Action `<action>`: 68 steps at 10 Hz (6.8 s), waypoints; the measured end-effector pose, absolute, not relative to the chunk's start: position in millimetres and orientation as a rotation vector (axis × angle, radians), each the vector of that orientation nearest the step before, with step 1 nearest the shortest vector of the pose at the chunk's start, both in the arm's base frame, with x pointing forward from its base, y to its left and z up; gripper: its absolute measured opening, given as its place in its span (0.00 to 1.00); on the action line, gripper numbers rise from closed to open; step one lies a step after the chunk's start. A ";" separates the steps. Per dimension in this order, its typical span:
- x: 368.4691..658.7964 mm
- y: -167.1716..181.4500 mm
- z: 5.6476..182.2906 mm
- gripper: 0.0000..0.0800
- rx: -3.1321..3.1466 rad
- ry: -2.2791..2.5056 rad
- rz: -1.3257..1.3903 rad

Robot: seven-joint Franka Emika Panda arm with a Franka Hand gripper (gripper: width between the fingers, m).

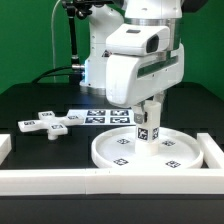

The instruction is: Assemble round table

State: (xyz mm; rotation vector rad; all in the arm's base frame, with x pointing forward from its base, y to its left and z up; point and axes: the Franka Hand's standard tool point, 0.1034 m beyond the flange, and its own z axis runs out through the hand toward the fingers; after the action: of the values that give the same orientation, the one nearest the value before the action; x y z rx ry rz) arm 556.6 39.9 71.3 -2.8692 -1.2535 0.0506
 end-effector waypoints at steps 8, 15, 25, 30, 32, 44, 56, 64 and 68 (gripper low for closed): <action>555.1 37.3 69.7 0.61 -3.080 -0.145 -0.067; 522.8 5.0 94.7 0.81 -2.998 -0.797 -0.080; 502.0 -69.5 93.0 0.81 -2.923 -1.113 -0.085; 498.7 -88.2 88.8 0.81 -2.921 -1.098 -0.063; 494.3 -106.3 84.1 0.81 -2.802 -1.452 -0.089; 457.8 -142.5 62.5 0.81 -2.520 -1.851 -0.011; 444.8 -138.9 37.5 0.81 -2.497 -1.816 0.036; 450.2 -141.3 40.4 0.81 -2.503 -1.819 0.029; 451.6 -141.9 36.4 0.81 -2.500 -1.817 0.034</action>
Offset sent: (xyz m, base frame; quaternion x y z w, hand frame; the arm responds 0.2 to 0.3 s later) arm -0.0196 -0.0120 0.0008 0.0227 0.0394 0.3672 0.9290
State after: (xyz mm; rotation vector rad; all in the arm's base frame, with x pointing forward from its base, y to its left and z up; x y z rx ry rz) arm 451.6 -141.9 36.4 -2.5002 -1.8169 0.0336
